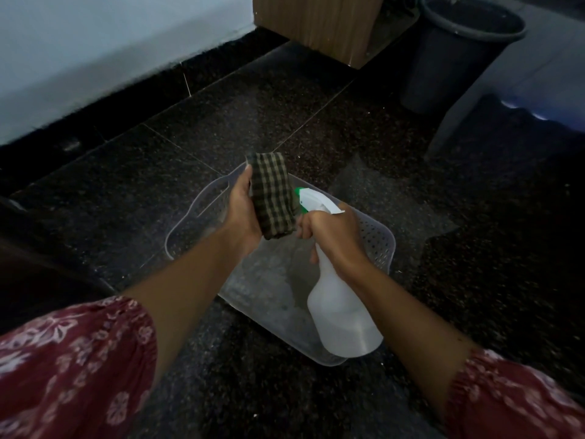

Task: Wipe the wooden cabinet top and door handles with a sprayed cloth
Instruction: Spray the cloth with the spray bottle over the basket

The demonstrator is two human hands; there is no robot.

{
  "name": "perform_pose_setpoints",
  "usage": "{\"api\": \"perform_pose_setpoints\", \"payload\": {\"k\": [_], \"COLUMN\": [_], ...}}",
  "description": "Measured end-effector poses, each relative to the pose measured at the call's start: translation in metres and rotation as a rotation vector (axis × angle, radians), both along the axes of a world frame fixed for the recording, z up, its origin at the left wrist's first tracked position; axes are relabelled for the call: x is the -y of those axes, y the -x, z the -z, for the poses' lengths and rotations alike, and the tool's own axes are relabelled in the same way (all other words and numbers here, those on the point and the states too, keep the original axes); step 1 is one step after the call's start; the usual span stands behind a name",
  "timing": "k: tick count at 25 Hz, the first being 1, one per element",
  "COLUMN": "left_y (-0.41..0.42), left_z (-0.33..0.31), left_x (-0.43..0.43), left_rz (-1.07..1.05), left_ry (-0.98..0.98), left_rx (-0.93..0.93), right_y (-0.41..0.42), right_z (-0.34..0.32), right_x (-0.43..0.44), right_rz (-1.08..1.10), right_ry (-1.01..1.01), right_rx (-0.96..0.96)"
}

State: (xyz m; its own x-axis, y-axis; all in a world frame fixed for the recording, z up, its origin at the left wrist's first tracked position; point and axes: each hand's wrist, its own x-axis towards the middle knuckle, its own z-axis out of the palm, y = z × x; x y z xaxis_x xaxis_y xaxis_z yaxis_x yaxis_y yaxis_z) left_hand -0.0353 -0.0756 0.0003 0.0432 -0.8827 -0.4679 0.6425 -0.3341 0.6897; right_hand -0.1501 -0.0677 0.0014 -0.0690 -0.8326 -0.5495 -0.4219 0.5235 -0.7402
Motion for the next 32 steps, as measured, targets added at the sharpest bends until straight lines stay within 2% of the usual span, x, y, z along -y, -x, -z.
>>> {"api": "perform_pose_setpoints", "payload": {"k": [2, 12, 15, 20, 32], "left_y": [0.000, 0.003, 0.002, -0.003, -0.014], "left_z": [0.000, 0.008, 0.006, 0.001, -0.002], "left_x": [-0.001, -0.004, -0.002, 0.003, 0.014], "left_rz": [0.013, 0.070, 0.042, -0.024, -0.076], "left_ry": [-0.007, -0.014, -0.012, 0.017, 0.100], "left_rx": [-0.001, 0.025, 0.004, -0.010, -0.020], "right_y": [0.002, 0.002, 0.000, -0.003, -0.008], "right_z": [0.004, -0.006, -0.003, -0.003, 0.014], "right_x": [0.003, -0.011, -0.010, -0.010, -0.011], "right_rz": [-0.003, 0.109, 0.118, 0.009, 0.014], "right_ry": [0.024, 0.112, 0.109, 0.056, 0.139], "right_rx": [0.067, 0.108, 0.084, 0.014, -0.030]}}
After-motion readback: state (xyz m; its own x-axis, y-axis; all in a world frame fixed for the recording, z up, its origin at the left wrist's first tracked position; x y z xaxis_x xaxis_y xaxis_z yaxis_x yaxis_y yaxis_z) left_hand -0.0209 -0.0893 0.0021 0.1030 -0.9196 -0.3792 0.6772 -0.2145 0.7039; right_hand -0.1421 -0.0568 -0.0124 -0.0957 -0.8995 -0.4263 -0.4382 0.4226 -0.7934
